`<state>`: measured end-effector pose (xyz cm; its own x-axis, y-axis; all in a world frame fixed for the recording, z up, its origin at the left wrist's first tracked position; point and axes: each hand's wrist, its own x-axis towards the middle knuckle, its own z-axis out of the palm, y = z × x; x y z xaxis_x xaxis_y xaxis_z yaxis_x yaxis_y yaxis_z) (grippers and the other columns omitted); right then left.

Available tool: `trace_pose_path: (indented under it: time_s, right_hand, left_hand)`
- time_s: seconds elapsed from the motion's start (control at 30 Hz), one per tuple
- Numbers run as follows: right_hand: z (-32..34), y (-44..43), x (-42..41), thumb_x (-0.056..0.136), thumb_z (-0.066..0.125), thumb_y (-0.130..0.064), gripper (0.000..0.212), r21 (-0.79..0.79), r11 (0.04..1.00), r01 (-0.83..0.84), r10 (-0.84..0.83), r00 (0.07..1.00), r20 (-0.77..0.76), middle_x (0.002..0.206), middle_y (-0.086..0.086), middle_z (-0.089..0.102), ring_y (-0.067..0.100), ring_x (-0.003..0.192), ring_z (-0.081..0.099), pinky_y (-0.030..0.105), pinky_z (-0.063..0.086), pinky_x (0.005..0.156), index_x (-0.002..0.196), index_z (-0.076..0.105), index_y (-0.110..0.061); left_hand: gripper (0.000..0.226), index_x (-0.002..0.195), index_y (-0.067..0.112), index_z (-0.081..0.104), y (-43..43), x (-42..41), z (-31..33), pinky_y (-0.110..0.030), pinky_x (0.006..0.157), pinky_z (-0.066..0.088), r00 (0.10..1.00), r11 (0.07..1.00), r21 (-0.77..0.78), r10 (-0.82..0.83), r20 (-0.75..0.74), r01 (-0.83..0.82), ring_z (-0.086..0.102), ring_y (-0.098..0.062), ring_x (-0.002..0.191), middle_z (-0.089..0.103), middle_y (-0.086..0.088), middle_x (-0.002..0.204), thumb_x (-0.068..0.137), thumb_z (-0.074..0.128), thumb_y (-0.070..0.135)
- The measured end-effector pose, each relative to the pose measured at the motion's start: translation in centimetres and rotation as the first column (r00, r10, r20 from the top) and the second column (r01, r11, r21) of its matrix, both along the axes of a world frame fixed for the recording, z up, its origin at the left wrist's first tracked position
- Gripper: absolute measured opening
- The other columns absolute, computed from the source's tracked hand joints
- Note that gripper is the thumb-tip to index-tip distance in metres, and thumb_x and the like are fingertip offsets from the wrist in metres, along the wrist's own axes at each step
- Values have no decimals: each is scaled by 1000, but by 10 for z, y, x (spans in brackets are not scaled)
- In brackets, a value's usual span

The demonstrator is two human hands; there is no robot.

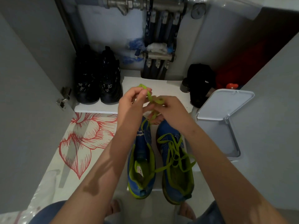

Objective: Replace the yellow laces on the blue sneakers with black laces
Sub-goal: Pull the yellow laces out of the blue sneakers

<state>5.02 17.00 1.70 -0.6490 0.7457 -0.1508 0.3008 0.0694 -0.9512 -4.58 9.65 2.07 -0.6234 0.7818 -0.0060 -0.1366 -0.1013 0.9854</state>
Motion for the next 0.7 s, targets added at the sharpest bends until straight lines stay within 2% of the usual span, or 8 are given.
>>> trace_pose_path:
  time_s: [0.1, 0.17, 0.23, 0.33, 0.47, 0.53, 0.6, 0.7]
  right_hand:
    - [1, 7, -1, 93, 51, -2, 13, 29, 983, 179, -175, 978, -115, 69, 11, 64, 17, 57, 66, 33, 59, 60, 87, 62, 2]
    - [3, 9, -1, 93, 51, -3, 15, 60, 976, 208, -196, 968, -156, 68, 12, 64, 19, 59, 67, 34, 60, 60, 88, 63, 4]
    - [5, 4, -5, 95, 50, -6, 18, 127, 974, 188, -166, 972, -167, 69, 12, 64, 21, 60, 66, 32, 59, 60, 91, 63, 6]
    - [12, 0, -8, 96, 47, -4, 17, 105, 966, 235, -199, 941, -275, 70, 10, 62, 19, 60, 64, 27, 57, 56, 87, 60, 0]
    - [31, 5, -2, 98, 42, -4, 23, 11, 957, 291, -252, 844, -473, 70, 10, 62, 15, 59, 66, 28, 56, 56, 83, 59, -7]
    - [39, 5, 1, 98, 43, -5, 21, -42, 962, 271, -248, 796, -552, 67, 6, 65, 15, 61, 67, 30, 56, 57, 86, 60, -4]
    - [43, 3, 1, 98, 43, -6, 20, -77, 967, 243, -241, 773, -587, 67, 4, 66, 15, 60, 66, 29, 56, 57, 87, 60, -3]
    - [41, 4, 3, 98, 45, -7, 17, -39, 974, 222, -211, 834, -510, 75, 9, 64, 14, 57, 65, 30, 56, 52, 90, 60, -3]
  left_hand:
    - [18, 99, 18, 64, 0, -9, -21, -25, 74, 52, 983, 969, -244, -19, -185, -27, 62, -15, 94, 65, 1, 99, 97, 47, 13]
    - [19, 102, 12, 64, 0, -5, -33, -16, 69, 41, 910, 910, -410, -122, -397, -57, 59, -14, 88, 64, -2, 96, 93, 49, 5]
    - [22, 104, 8, 59, 0, 3, -40, -14, 60, 37, 851, 902, -394, -64, -521, -173, 55, -15, 86, 58, -4, 98, 90, 46, -3]
    - [34, 112, 4, 49, 0, -1, -46, -16, 62, 40, 894, 883, -379, 91, -438, -276, 46, -20, 90, 40, -10, 108, 84, 42, -13]
    - [41, 126, 6, 51, -6, -7, -80, -38, 90, 49, 830, 736, -675, -342, -441, -56, 55, -30, 110, 52, -16, 122, 86, 56, 1]
    - [42, 130, 13, 53, -5, 2, -91, -33, 91, 44, 791, 701, -713, -450, -414, 26, 53, -29, 113, 53, -13, 123, 88, 59, 11]
    - [32, 122, 17, 61, 0, 7, -96, -29, 85, 41, 754, 720, -694, -469, -460, 24, 55, -27, 107, 57, -11, 118, 91, 57, 17]
    - [23, 108, 10, 68, 2, 6, -96, -17, 72, 38, 793, 773, -634, -382, -475, -7, 58, -18, 94, 63, -3, 100, 94, 51, 12]
